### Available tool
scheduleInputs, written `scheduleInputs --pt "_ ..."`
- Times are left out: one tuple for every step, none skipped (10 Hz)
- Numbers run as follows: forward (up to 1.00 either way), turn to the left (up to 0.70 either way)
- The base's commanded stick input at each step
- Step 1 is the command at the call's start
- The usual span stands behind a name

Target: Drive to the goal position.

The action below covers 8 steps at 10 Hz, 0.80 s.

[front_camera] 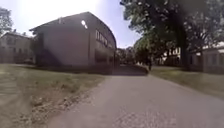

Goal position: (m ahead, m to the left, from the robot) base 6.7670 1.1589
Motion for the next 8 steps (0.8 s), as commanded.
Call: scheduleInputs --pt "0.7 -0.35" --pt "0.7 -0.06" --pt "0.7 0.0" --pt "0.7 0.0" --pt "0.7 0.0" --pt "0.7 0.0" --pt "0.7 0.0" --pt "0.7 0.0"
